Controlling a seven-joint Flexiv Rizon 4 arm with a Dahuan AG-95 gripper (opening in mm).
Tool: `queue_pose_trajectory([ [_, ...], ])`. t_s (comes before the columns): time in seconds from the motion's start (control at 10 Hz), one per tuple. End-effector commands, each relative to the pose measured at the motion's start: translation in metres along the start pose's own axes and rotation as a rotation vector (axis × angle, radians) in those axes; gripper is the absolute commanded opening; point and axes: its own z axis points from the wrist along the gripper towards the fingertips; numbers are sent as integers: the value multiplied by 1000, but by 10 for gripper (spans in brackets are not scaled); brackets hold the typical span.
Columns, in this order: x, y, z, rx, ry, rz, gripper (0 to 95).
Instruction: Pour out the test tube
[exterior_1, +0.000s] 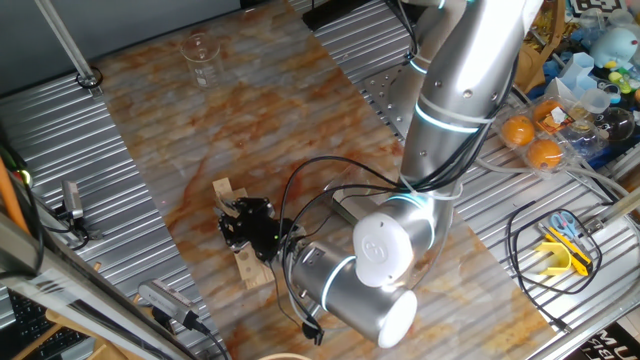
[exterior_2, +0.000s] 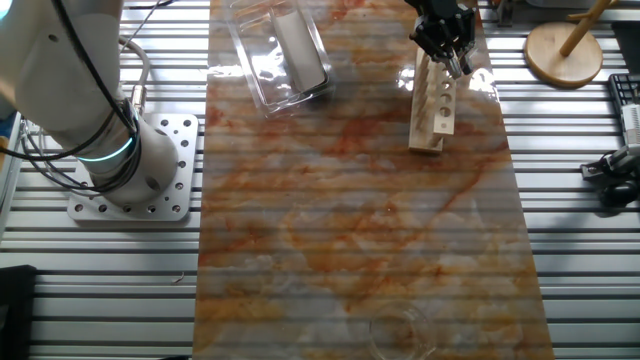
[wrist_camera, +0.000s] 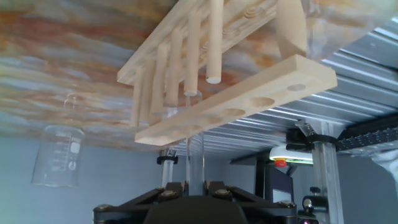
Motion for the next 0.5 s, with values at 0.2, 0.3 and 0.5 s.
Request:
queue_pose_trajectory([
  [0.2,-1,-2,-1,-5,3,-5,0],
  [0.3,-1,-2,-1,-6,3,-1,0],
  [0.5,-4,-2,-2,-12,7,8,0],
])
